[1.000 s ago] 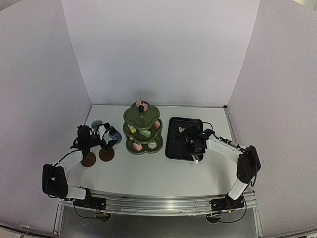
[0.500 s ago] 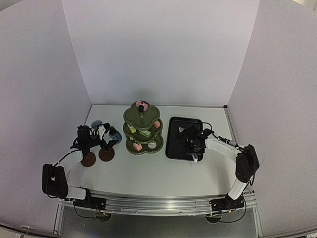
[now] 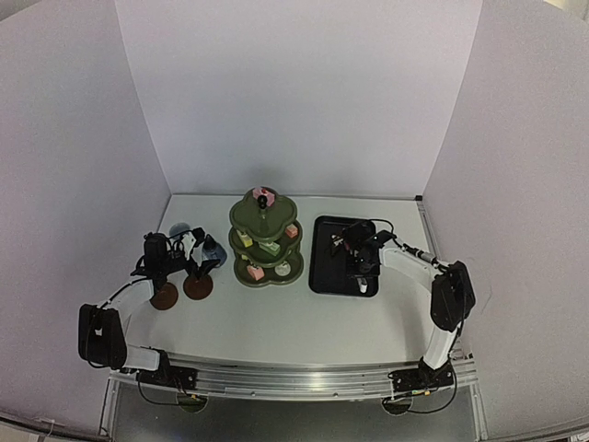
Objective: Serve the afternoon tea
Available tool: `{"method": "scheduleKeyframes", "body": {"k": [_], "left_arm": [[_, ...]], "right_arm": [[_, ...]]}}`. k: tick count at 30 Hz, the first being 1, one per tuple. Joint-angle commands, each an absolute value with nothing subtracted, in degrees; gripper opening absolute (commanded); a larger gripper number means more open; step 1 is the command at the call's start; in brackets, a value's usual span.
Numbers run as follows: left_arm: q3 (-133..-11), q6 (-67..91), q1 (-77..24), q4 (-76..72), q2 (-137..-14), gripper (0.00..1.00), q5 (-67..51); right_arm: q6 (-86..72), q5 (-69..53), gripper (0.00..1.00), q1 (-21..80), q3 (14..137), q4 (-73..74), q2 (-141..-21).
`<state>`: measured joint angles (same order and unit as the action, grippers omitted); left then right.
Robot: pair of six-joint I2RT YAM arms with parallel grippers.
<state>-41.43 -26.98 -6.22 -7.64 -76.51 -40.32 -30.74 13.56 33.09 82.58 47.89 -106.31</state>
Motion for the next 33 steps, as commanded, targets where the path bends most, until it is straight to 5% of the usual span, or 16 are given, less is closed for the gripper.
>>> {"method": "scheduleKeyframes", "body": {"k": [1, 17, 33], "left_arm": [[-41.40, -26.46, -6.40, -10.09, -74.81, 0.97, -40.14], [-41.65, -25.77, -6.41, -10.79, -74.59, 0.97, -40.29], [-42.05, -25.41, -6.41, -10.35, -73.96, 0.97, -41.11]], "right_arm": [[-29.70, 14.65, 0.03, 31.79, 84.07, 47.37, -106.66], [-22.58, 23.05, 0.00, 31.88, 91.62, 52.39, -90.68], [-1.20, 10.10, 0.00, 57.14, 122.20, 50.61, -99.02]]}}
